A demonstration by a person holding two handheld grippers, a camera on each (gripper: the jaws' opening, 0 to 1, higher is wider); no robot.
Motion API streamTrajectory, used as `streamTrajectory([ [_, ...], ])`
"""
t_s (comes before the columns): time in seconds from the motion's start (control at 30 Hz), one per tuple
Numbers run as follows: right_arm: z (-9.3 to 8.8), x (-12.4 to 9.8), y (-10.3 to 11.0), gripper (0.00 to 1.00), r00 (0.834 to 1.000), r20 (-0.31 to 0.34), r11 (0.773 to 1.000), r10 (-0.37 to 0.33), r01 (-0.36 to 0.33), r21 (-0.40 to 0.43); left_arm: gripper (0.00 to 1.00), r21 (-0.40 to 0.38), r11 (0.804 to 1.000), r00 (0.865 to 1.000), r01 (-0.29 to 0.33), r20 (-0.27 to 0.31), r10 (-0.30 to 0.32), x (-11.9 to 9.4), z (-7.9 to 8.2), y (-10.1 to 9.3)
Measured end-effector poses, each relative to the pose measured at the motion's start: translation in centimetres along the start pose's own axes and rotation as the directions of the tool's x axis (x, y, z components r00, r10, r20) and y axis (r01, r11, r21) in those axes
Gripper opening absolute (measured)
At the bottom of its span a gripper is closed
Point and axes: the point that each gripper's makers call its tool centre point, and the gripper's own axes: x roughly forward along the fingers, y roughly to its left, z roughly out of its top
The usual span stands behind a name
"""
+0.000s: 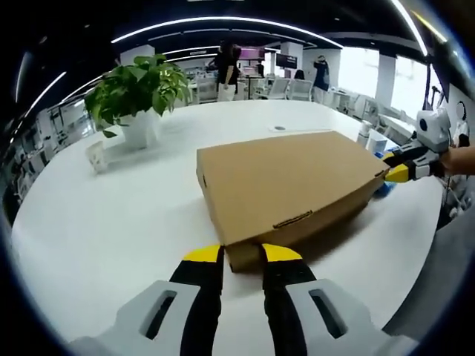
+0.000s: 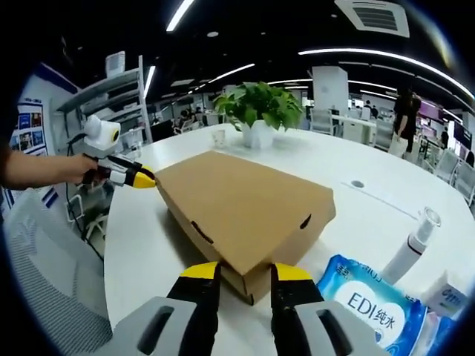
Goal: Operate the shoe box by opening the lid, removing the specified soft item, and placing it in the target area until the item is outside and the box remains undamaged.
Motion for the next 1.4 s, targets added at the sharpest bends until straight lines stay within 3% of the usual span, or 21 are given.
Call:
streamTrajectory([
  [0.4, 0.7, 0.6, -1.8, 0.24, 1.0, -0.003, 0.999, -0.023, 0.023, 0.023, 0.18, 0.016, 1.0, 1.0, 0.021, -0.015, -0.021, 2.1, 1.7, 0.3],
  [1.2, 0.3, 0.1, -1.9, 0.22, 0.999, -0.002, 0.998, -0.039, 0.039, 0.046, 0.19, 0.015, 1.0, 0.999, 0.015, -0.034, -0.014, 2.3, 1.2, -0.2],
  [1.4, 0.7, -1.6, -2.4, 0.29, 0.997, 0.021, 0.995, -0.08, 0.078, 0.056, 0.24, 0.026, 0.999, 0.999, 0.022, -0.031, -0.021, 1.5, 1.0, -0.6],
])
